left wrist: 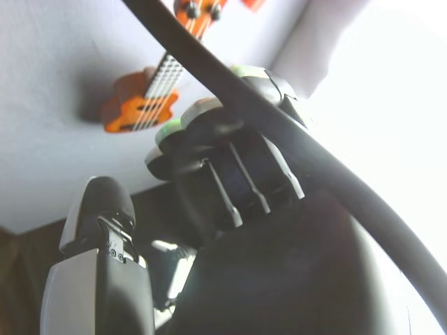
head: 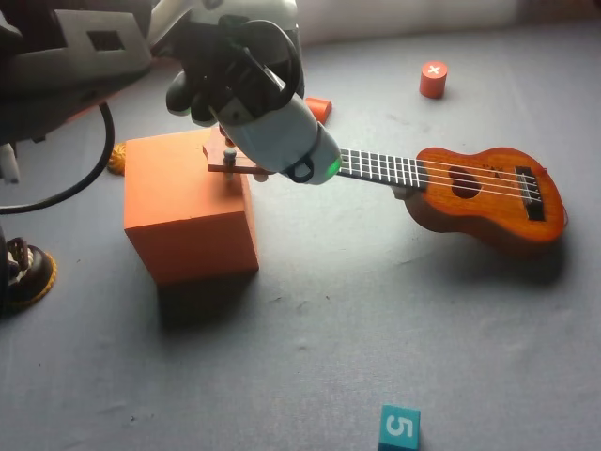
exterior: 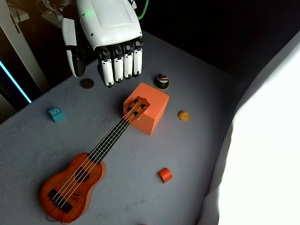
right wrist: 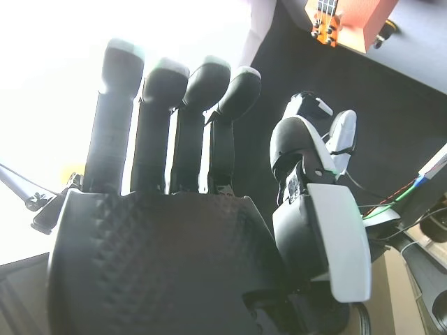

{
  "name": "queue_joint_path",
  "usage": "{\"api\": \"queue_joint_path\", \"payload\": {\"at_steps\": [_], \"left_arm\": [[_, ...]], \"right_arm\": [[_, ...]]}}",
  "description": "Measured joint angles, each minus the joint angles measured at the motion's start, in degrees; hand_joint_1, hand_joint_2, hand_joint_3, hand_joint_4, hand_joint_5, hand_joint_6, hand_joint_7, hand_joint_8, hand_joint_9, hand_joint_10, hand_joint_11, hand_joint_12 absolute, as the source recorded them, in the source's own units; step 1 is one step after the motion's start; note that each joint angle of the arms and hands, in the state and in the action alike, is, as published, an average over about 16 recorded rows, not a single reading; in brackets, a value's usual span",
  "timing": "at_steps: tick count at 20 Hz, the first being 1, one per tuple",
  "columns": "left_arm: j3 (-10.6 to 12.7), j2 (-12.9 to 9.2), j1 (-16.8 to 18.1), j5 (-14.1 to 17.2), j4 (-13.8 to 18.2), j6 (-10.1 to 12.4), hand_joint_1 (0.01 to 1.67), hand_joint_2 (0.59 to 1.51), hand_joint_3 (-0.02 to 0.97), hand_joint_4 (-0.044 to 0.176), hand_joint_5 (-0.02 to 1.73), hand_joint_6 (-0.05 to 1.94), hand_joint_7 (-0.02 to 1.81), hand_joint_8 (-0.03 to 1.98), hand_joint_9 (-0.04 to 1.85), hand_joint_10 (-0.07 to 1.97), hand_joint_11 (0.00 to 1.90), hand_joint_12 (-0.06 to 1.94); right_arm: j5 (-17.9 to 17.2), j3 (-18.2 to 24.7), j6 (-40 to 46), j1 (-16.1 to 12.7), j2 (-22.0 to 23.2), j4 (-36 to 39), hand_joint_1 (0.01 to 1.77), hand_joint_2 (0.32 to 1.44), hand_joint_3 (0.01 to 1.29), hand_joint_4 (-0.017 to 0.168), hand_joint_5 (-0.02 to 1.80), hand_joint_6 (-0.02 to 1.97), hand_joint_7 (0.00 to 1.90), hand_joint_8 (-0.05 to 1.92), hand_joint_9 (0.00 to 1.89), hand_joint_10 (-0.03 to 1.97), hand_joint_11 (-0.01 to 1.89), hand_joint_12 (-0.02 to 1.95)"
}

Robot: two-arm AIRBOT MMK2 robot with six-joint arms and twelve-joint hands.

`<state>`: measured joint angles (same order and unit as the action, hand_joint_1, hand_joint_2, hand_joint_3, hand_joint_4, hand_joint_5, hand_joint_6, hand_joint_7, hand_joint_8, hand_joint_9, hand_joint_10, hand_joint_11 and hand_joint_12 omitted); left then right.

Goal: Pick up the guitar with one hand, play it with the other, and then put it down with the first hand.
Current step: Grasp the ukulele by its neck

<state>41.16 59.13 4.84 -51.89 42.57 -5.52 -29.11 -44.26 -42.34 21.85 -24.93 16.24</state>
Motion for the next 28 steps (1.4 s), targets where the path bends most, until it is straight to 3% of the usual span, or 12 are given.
{"api": "queue_joint_path", "payload": {"at_steps": [8, 13, 22, 28], "left_arm": [[0.2, 2.1, -1.3, 0.2, 2.7, 3.1, 0.21, 1.168, 0.039, 0.051, 0.17, 0.47, 0.21, 0.45, 0.20, 0.50, 0.17, 0.47], [0.5, 5.1, -4.0, 0.6, 6.7, 7.8, 0.33, 1.160, 0.018, 0.057, 0.01, 0.02, 0.01, 0.01, 0.02, 0.03, 0.02, 0.01], [3.8, 12.5, -11.4, 1.7, 15.3, 16.4, 0.87, 1.085, 0.011, 0.041, 0.02, -0.01, 0.02, -0.01, 0.02, 0.01, 0.02, -0.01], [8.3, 18.3, -14.9, 1.8, 18.7, 18.6, 1.09, 1.045, 0.008, 0.030, 0.02, -0.01, 0.02, -0.01, 0.02, 0.01, 0.02, -0.01]], "right_arm": [[0.2, 0.1, -0.4, -0.1, 0.0, 0.0, 0.11, 1.27, 0.05, 0.007, 0.13, 0.38, 0.17, 0.38, 0.15, 0.49, 0.15, 0.50], [0.3, 0.2, -0.9, -0.2, 0.0, 0.0, 0.09, 1.26, 0.04, 0.007, 0.02, 0.03, 0.02, 0.02, 0.02, 0.04, 0.02, 0.04], [0.8, 0.5, -1.2, -0.2, 0.1, 0.0, 0.11, 1.28, 0.03, 0.007, 0.02, 0.02, 0.04, 0.02, 0.02, 0.00, 0.02, 0.00], [1.1, 0.7, -1.3, -0.2, 0.1, -0.1, 0.11, 1.28, 0.03, 0.007, 0.02, 0.02, 0.04, 0.02, 0.02, 0.00, 0.02, 0.00]]}}
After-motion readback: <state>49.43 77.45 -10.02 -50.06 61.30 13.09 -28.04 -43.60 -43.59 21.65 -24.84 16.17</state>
